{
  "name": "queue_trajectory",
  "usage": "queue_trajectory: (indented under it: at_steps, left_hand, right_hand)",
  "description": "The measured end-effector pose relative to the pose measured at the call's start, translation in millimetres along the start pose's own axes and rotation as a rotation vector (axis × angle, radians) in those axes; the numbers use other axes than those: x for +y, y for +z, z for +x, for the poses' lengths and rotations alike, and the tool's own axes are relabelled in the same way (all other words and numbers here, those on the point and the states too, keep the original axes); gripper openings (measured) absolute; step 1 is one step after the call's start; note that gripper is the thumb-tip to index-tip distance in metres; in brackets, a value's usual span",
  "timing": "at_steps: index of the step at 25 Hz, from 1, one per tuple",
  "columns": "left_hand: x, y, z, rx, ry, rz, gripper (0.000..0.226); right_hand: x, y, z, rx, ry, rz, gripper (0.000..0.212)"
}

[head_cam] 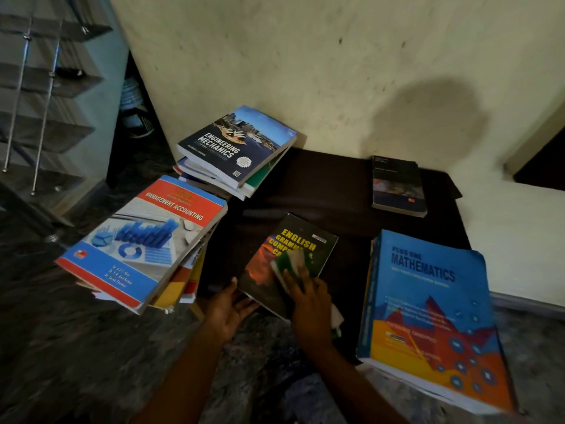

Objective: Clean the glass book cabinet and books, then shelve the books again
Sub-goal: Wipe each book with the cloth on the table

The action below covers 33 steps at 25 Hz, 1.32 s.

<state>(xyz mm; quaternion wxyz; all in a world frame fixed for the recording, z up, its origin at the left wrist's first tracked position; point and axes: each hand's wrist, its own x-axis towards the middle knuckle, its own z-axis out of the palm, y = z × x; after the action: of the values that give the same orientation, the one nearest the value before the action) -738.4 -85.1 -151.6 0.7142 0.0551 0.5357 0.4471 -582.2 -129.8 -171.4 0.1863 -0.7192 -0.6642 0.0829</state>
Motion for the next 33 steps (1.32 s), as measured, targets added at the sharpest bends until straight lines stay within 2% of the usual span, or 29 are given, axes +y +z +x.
queue_trajectory:
  at_steps: [3, 5, 7, 8, 12, 14, 16, 19, 21, 23, 25, 26, 27, 29, 30, 31, 33]
  left_hand:
    - [-9, 15, -12, 0.057, 0.201, 0.217, 0.017]
    - [-10, 28, -26, 0.065, 0.387, 0.298, 0.020]
    - [-3, 41, -43, 0.004, 0.587, 0.369, 0.015]
    - [2, 47, -54, -0.037, 0.692, 0.423, 0.015]
    - [19, 63, -79, -0.043, 1.106, 0.707, 0.021]
    - [18, 63, -72, -0.017, 1.280, 0.985, 0.028]
    - [7, 47, -44, -0.072, 1.430, 1.340, 0.041]
    - [-19, 4, -8, -0.245, 1.392, 1.584, 0.068]
    - [-35, -16, -2, -0.291, 1.398, 1.679, 0.072]
    - [-44, -24, 2, -0.347, 1.440, 1.684, 0.061]
    - [-50, -32, 11, -0.226, 1.495, 1.681, 0.041]
    - [-52, -37, 12, -0.152, 1.473, 1.707, 0.045]
    - [-53, -42, 12, -0.129, 1.412, 1.748, 0.062]
    - [-52, -48, 7, -0.184, 1.268, 1.859, 0.106]
    - [-51, -49, 3, -0.183, 1.230, 1.891, 0.116]
    - [-49, -47, 1, -0.172, 1.226, 1.896, 0.119]
    - [-45, -48, 1, -0.202, 1.287, 1.829, 0.108]
  right_hand:
    - [-13, -12, -30, -0.132, -0.097, 0.149, 0.052]
    - [-4, -32, -27, 0.006, -0.074, 0.307, 0.052]
    - [7, -68, -14, 0.247, -0.032, 0.490, 0.055]
    - [9, -93, -10, 0.290, -0.022, 0.585, 0.052]
    - [21, -150, -3, 0.218, -0.046, 0.678, 0.038]
    - [24, -150, -1, 0.173, 0.024, 0.703, 0.031]
    - [21, -144, -3, 0.186, 0.027, 0.700, 0.036]
    - [14, -134, -3, 0.161, 0.047, 0.785, 0.041]
    - [11, -126, 5, 0.123, 0.054, 0.802, 0.045]
    - [10, -118, 23, 0.099, 0.050, 0.786, 0.041]
    - [14, -102, 54, 0.100, 0.011, 0.699, 0.035]
    - [16, -93, 73, 0.089, -0.021, 0.608, 0.035]
    - [18, -82, 93, 0.056, -0.043, 0.491, 0.040]
    - [22, -64, 125, -0.081, -0.004, 0.188, 0.050]
    - [23, -55, 133, -0.176, 0.021, 0.037, 0.054]
    - [22, -47, 135, -0.266, 0.028, -0.092, 0.058]
    - [13, -31, 126, -0.298, -0.047, -0.225, 0.059]
